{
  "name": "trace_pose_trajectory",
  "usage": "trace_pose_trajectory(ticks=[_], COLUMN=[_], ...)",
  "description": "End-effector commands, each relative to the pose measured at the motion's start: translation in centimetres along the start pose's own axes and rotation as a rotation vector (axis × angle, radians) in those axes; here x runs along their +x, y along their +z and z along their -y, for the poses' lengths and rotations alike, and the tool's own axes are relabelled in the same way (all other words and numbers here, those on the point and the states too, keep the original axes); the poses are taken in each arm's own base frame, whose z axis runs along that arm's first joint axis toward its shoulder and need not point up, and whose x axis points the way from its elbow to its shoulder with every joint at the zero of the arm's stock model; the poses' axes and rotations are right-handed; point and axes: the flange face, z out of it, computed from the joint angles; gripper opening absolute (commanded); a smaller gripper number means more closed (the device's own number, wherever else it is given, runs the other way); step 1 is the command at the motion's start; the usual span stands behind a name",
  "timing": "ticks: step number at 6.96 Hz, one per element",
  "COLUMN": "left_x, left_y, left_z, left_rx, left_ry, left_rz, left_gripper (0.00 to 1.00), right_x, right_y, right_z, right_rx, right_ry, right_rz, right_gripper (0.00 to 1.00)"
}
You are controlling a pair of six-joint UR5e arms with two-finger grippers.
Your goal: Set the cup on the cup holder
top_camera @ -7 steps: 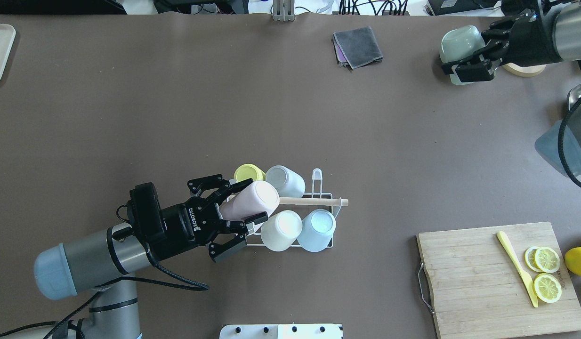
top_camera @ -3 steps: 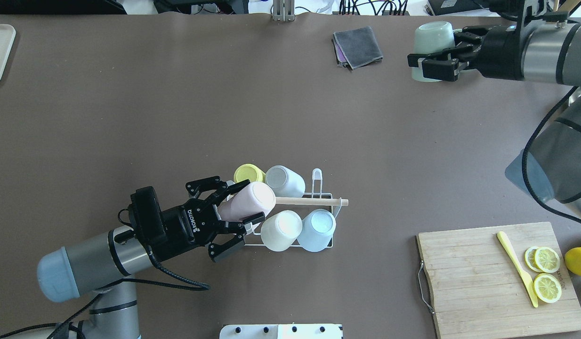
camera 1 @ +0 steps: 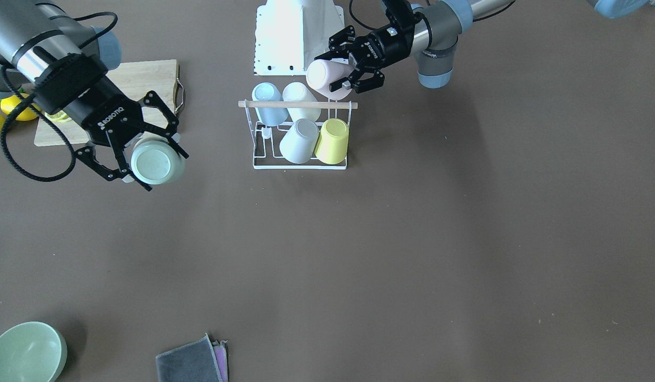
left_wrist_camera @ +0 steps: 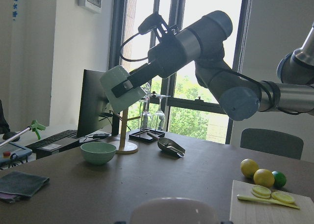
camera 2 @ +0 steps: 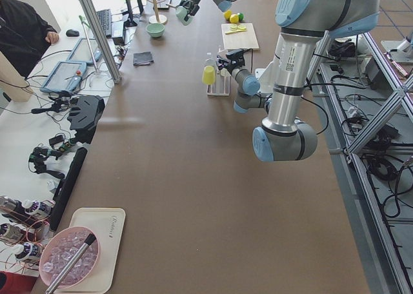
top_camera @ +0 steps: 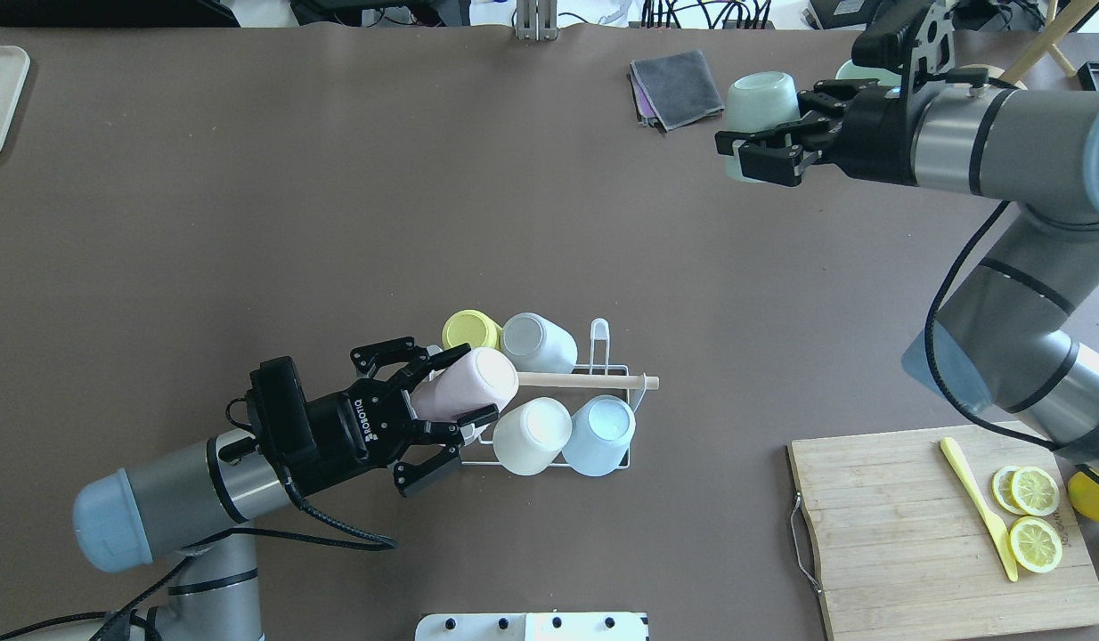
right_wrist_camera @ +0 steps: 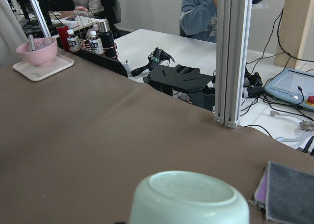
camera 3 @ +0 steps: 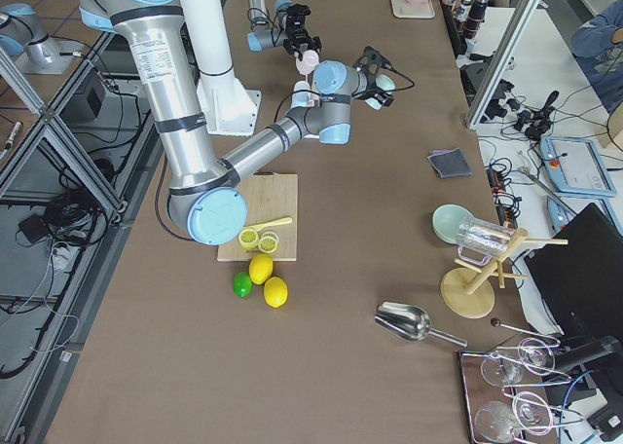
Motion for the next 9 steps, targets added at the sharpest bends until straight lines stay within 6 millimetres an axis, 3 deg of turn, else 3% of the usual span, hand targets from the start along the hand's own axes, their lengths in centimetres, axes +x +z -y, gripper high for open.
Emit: trace_pose_trajectory(ticks=[1, 3, 5, 6, 7, 9], left_x=[0.0, 0.1, 0.7, 0.5, 0.0, 0.0], left_y=[0.2, 0.3, -0.1, -0.4, -1.2, -1.4], left_z=[-0.3, -1.2, -1.8, -2.0, -1.7, -1.5], left_rx=[-0.004, -0.017, -0.006, -0.008, 0.023, 0.034], left_ry=[0.0, 0.0, -0.013, 0.044, 0.091, 0.088], left_rz=[0.0, 0.005, 0.034, 0.041, 0.074, 0.073], left_gripper=[0.0, 0.0, 0.02, 0.22, 0.96, 0.99], right_x=[-5.0, -9.1, -12.6, -13.9, -14.7, -16.8], right_y=[2.9, 4.8, 6.4, 6.5, 6.8, 6.9], right_z=[-0.6, -3.5, -5.0, -5.8, -6.4, -7.8], right_rx=[0.048, 0.057, 0.04, 0.044, 0.032, 0.037], right_ry=[-0.015, -0.009, -0.008, -0.008, 0.0, 0.002], right_rz=[-0.009, -0.042, -0.082, -0.086, -0.093, -0.099], right_gripper=[0.0, 0.0, 0.0, 0.0, 0.0, 0.0])
